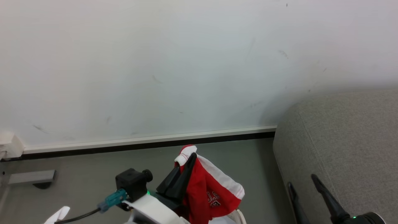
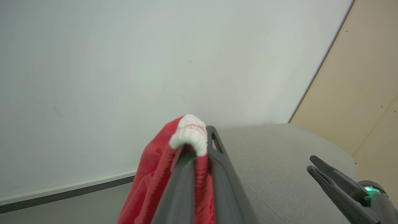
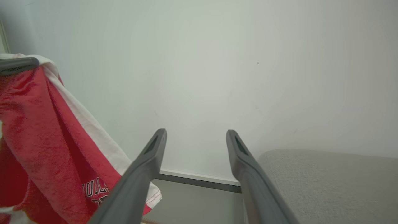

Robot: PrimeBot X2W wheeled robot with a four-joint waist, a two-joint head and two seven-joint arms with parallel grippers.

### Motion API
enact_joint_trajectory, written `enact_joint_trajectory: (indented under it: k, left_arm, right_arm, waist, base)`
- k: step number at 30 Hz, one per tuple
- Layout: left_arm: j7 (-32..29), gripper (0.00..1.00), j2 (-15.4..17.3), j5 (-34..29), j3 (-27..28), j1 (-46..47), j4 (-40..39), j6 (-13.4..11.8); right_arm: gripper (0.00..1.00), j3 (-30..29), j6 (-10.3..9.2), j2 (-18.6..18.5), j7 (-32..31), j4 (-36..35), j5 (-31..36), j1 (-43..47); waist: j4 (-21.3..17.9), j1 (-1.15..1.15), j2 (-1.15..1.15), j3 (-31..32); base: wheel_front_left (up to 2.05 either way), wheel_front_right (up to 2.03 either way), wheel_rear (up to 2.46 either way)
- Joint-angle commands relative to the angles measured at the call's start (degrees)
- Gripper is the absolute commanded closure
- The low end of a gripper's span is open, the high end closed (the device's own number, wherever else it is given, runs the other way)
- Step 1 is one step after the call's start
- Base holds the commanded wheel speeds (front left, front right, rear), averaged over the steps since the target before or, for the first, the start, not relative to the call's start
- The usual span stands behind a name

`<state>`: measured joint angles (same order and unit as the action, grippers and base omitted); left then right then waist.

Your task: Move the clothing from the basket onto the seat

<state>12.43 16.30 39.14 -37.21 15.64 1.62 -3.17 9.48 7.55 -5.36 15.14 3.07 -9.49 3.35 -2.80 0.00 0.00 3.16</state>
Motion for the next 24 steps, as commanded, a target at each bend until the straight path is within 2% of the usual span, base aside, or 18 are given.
enact_joint_trajectory:
  k: [1, 3, 4, 5, 14, 18, 24]
  left_arm:
    - [-0.34, 1.0, 0.52, -0.9, -0.18, 0.14, -0.91, -0.04]
    - [-0.62, 1.0, 0.56, -0.98, -0.3, 0.44, -1.36, 0.08]
    - [-1.23, 1.0, 0.69, -1.28, -0.82, 1.12, -2.09, 0.45]
    - [-1.23, 1.0, 0.69, -1.28, -0.82, 1.12, -2.09, 0.45]
    - [-3.78, 1.0, -0.18, -1.91, -3.81, 3.73, -5.07, 2.01]
    - [-4.83, 1.0, -0.79, -2.29, -5.57, 4.52, -5.14, 2.86]
    - [-6.03, 1.0, -1.97, -2.73, -8.19, 5.62, -5.08, 4.31]
  right_arm:
    - [0.0, 3.2, -0.12, -1.93, 0.02, -0.5, -0.72, -1.88]
    - [0.0, 5.37, -0.12, -3.02, 0.02, -0.78, -0.85, -2.55]
    - [0.0, 9.85, -0.12, -5.51, 0.02, -1.09, -1.56, -4.09]
    - [0.0, 9.85, -0.12, -5.51, 0.02, -1.09, -1.56, -4.09]
    - [0.0, 29.12, -0.13, -16.51, 0.02, -1.43, -7.51, -15.76]
    - [0.0, 35.19, -0.13, -19.68, 0.02, -0.12, -9.92, -20.85]
    - [0.0, 41.76, -0.12, -22.53, -1.06, 2.47, -12.76, -26.04]
  waist:
    - [-0.22, 0.0, 0.0, -0.03]
    - [-0.34, 0.0, 0.0, -0.06]
    - [-0.54, 0.0, 0.0, -0.05]
    - [-0.54, 0.0, 0.0, -0.05]
    - [-0.41, 0.0, 0.0, 0.17]
    - [0.19, 0.0, 0.0, 0.26]
    - [1.31, 0.0, 0.0, 0.51]
  base:
    - [0.0, 0.0, 0.0]
    - [0.0, 0.0, 0.0]
    - [0.0, 0.0, 0.0]
    - [0.0, 0.0, 0.0]
    - [0.0, 0.0, 0.0]
    - [0.0, 0.0, 0.0]
    - [0.0, 0.0, 0.0]
